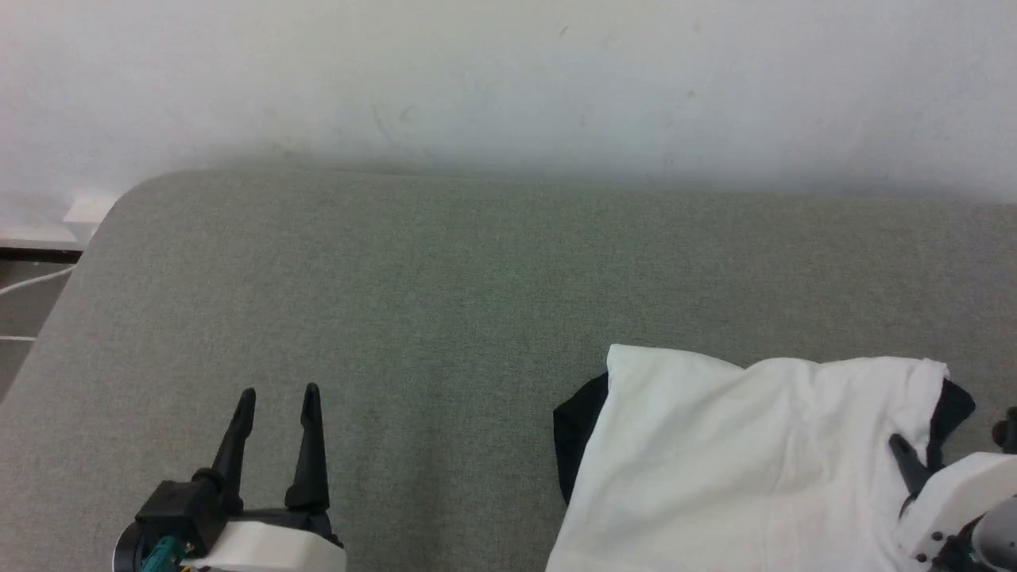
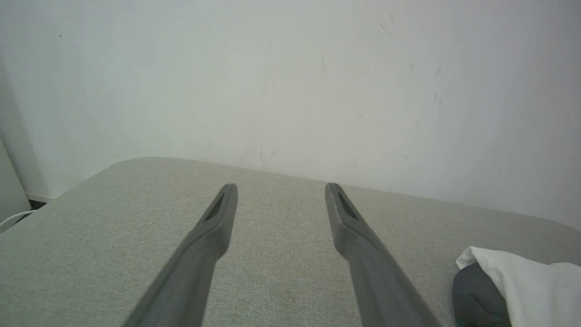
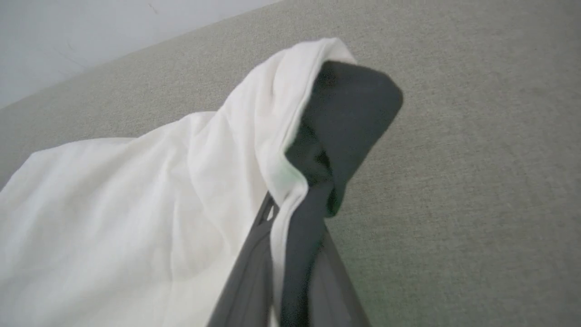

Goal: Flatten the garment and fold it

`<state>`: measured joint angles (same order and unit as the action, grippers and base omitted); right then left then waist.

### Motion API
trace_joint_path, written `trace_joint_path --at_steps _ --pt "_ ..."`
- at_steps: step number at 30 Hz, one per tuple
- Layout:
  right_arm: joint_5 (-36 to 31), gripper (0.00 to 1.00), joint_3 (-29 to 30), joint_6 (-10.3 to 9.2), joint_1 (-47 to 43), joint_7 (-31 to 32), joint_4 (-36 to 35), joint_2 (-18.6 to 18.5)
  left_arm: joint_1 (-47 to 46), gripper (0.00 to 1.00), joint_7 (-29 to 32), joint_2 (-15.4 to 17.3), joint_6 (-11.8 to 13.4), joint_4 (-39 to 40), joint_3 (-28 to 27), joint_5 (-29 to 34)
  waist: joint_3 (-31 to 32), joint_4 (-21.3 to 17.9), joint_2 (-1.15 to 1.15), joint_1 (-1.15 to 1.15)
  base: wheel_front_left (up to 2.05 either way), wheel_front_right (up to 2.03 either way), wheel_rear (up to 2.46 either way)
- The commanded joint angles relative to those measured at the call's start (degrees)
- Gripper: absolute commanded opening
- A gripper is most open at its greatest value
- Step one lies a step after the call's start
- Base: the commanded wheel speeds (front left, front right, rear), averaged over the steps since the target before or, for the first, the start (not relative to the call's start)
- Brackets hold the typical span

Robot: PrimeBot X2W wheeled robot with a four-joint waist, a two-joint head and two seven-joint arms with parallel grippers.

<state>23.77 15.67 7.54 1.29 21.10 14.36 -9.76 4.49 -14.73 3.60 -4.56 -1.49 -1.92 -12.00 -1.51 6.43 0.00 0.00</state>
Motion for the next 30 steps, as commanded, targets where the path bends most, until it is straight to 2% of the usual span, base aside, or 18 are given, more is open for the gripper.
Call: trace_joint_path --at_steps 1,9,15,21,30 --pt "0.3 0.00 -1.3 -0.05 -1.0 0.9 -1.9 0.6 0.6 1.00 -0.3 -0.3 -0.4 -0.2 -0.3 0.5 0.4 0.0 0.00 0.00 0.00 0.00 0.00" --pt "0.9 0.00 -9.9 -0.05 -4.1 7.8 -14.4 3.4 1.7 1.00 -0.3 -0.6 -0.8 0.8 -0.9 0.0 1.5 0.9 0.00 0.00 0.00 0.00 0.00" --pt "2.4 0.00 -15.8 -0.05 -3.3 10.5 -17.6 6.1 2.0 1.00 -0.3 -0.7 -0.9 1.0 -1.3 -0.1 1.7 2.1 0.00 0.00 0.00 0.00 0.00" --pt "3.1 0.00 -21.6 -0.05 0.5 9.7 -12.8 6.8 1.7 1.00 -0.3 -0.7 -0.9 0.5 -0.6 -0.8 1.2 3.8 0.00 0.00 0.00 0.00 0.00" --pt "4.2 0.00 -27.5 -0.05 8.2 4.7 1.6 6.9 0.5 1.00 -0.3 -0.7 -0.9 0.1 0.9 -1.3 -0.1 6.5 0.00 0.00 0.00 0.00 0.00"
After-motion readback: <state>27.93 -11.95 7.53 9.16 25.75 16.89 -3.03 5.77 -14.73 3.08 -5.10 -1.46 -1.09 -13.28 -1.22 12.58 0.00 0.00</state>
